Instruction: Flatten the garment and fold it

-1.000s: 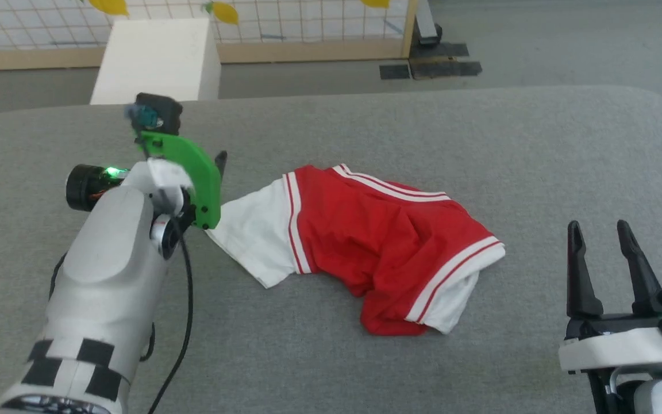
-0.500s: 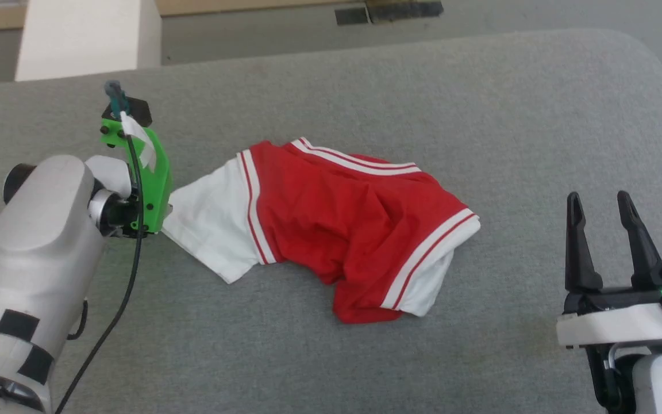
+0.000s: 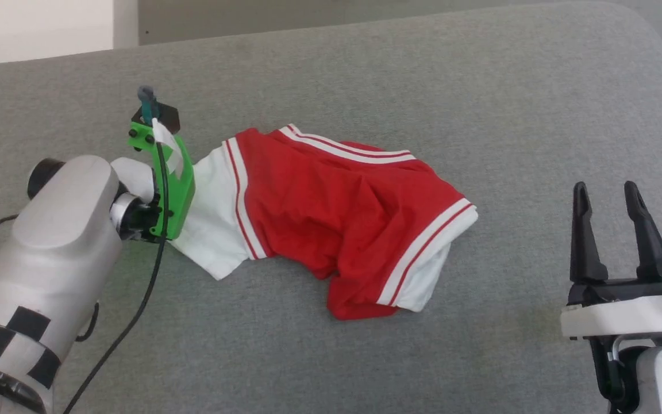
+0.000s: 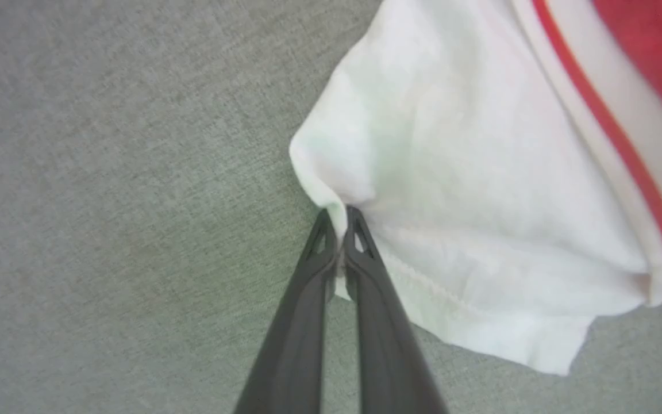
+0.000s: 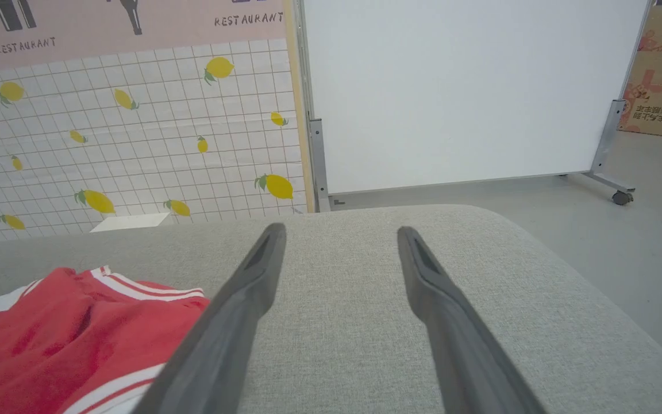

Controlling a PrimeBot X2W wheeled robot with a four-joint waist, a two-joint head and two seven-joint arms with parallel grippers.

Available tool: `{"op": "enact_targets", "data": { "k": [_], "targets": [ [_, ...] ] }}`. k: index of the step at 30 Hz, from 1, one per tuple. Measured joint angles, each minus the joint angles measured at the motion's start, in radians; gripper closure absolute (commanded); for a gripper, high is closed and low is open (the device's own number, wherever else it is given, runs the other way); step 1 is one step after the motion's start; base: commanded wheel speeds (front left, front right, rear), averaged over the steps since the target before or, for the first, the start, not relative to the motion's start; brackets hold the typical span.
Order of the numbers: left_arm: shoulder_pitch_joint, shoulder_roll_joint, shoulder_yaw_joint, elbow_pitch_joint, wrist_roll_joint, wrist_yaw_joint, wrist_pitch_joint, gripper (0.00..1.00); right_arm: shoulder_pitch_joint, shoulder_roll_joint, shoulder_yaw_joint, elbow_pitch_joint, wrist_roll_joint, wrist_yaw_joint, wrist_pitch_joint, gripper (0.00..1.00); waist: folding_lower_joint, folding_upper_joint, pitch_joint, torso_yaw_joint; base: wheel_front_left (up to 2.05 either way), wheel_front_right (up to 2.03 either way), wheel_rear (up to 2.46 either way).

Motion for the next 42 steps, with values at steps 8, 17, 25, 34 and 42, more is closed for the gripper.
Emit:
{"op": "enact_targets", "data": {
  "k": [8,17,25,34,42],
  "targets": [
    [0.018,0.061,-0.042,-0.062,-0.117,-0.002,-0.1,1.0,0.023,0.0,0.0,0.004,-0.017,0.0,0.0,0.0,0.0,0.0,-0.047,0.07,0.0,0.0,0.0],
    [0.128,0.196,-0.007,0.099,-0.171,0.015,-0.141,1.0,0.032,0.001,0.015,0.004,-0.024,0.0,0.0,0.0,0.0,0.0,-0.106,0.133,0.0,0.0,0.0],
    [0.17,0.155,0.017,0.132,-0.179,0.015,-0.365,0.0,0.045,0.001,-0.003,0.015,-0.033,0.0,0.0,0.0,-0.0001,0.0,-0.118,0.141,0.0,0.0,0.0],
    [0.225,0.155,0.064,0.054,-0.063,0.104,-1.019,0.0,0.043,0.0,-0.022,0.003,-0.091,0.0,0.0,0.0,-0.0001,-0.0001,-0.192,0.168,0.0,0.0,0.0],
    [0.457,0.121,0.343,-0.383,0.144,0.344,-1.091,0.0,-0.047,-0.002,0.013,0.009,-0.193,0.0,0.0,0.0,-0.0001,0.0,-0.24,0.214,0.0,0.0,0.0]
  ]
}}
